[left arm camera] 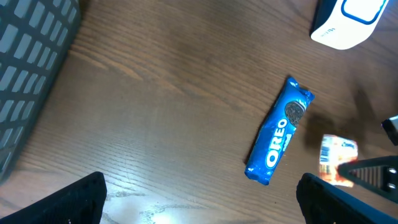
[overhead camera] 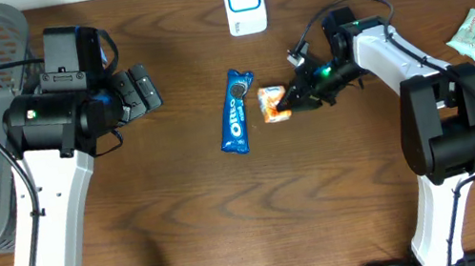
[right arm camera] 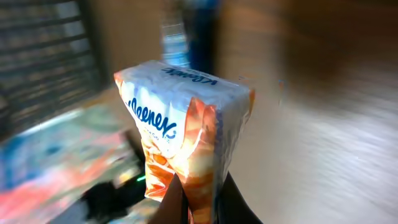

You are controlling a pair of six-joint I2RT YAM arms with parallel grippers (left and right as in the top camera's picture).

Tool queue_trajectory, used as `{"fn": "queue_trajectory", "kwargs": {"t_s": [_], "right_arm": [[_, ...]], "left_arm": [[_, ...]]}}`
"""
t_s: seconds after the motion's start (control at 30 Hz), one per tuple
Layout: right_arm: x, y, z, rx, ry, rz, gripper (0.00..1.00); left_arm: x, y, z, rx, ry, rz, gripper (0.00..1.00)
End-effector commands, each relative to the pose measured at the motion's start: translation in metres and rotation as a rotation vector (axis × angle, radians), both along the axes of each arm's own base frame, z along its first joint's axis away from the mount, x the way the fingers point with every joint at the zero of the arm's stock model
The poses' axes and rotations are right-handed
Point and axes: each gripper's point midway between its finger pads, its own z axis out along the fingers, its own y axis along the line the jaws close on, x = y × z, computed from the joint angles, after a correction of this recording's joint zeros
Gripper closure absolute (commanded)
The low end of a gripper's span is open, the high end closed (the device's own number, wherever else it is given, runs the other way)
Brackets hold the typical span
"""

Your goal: Scan the item barcode

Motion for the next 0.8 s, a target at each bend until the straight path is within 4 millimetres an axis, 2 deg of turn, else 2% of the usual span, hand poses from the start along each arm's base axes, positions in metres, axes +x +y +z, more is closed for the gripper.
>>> {"fn": "queue_trajectory", "kwargs": {"t_s": [0.0, 0.07, 0.17, 0.27, 0.43, 0.6, 0.63, 0.7, 0.77], "right_arm": [[0.002, 0.024, 0.065, 0.397, -0.101, 0.049, 0.99], [0.004, 0.023, 0.075, 0.458, -0.113, 0.041, 0.99], [0.009, 0.013, 0.071, 0.435, -0.121, 0.021, 0.99], [0.015, -0.007, 0.049, 0.307, -0.083, -0.029, 0.99], [0.013, -0.032, 0.025, 0.216, -0.039, -0.086, 0.99], [-0.003, -0.067, -0.027, 0.013, 0.042, -0.141, 0.98], [-0.017, -0.097, -0.062, -0.185, 0.108, -0.172, 0.62], [-0.021, -0.11, -0.069, -0.259, 0.123, -0.172, 0.53], [-0.021, -0.12, -0.067, -0.305, 0.132, -0.177, 0.49]], "left_arm": [[0.0, 0.004, 0.002, 0.02, -0.005, -0.004, 0.02], [0.0, 0.004, 0.002, 0.019, -0.005, -0.003, 0.02], [0.0, 0.004, 0.002, 0.019, -0.005, -0.003, 0.02], [0.0, 0.004, 0.002, 0.019, -0.005, -0.003, 0.02], [0.0, 0.004, 0.002, 0.019, -0.005, -0.003, 0.02], [0.0, 0.004, 0.002, 0.02, -0.005, -0.004, 0.02], [0.0, 0.004, 0.002, 0.02, -0.005, -0.004, 0.02], [0.0, 0.004, 0.002, 0.019, -0.005, -0.003, 0.02], [0.0, 0.004, 0.002, 0.019, -0.005, -0.003, 0.02]]}}
